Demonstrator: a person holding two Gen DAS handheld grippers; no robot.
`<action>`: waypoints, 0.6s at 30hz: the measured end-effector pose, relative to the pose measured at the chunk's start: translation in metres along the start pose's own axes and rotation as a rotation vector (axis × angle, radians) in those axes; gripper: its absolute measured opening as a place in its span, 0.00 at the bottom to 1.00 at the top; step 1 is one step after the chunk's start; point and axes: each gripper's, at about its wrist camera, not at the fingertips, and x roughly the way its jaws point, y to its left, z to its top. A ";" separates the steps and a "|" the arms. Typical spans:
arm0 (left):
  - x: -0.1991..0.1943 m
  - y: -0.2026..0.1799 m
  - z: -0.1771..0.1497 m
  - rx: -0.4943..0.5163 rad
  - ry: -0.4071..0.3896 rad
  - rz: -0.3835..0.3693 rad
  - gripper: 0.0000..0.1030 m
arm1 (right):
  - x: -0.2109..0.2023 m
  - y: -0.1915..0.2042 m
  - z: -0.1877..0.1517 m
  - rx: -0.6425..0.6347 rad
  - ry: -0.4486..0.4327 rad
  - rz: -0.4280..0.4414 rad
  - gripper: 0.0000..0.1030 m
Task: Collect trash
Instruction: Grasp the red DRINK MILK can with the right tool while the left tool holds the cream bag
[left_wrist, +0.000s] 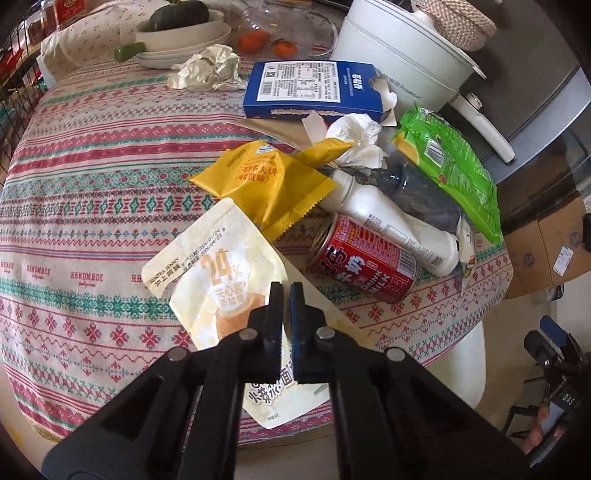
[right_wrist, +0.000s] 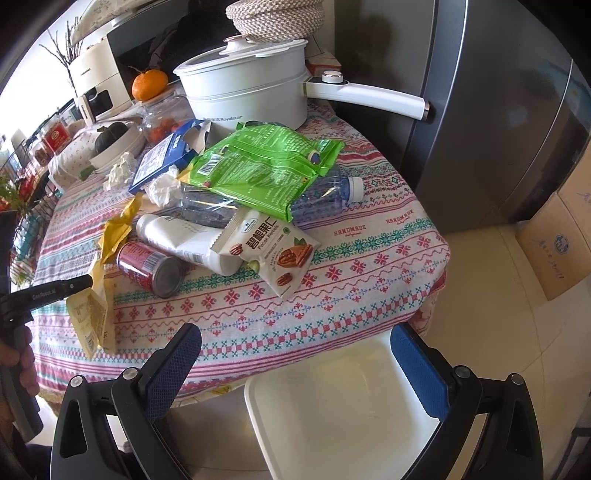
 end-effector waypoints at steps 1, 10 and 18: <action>-0.005 -0.001 -0.001 0.009 -0.012 -0.014 0.04 | 0.000 0.002 0.000 -0.001 0.000 0.002 1.00; -0.056 -0.001 -0.012 0.082 -0.139 -0.041 0.04 | -0.004 0.017 0.005 -0.015 -0.016 0.054 1.00; -0.079 0.024 -0.025 0.078 -0.208 -0.025 0.04 | 0.016 0.074 0.028 -0.156 0.025 0.288 0.95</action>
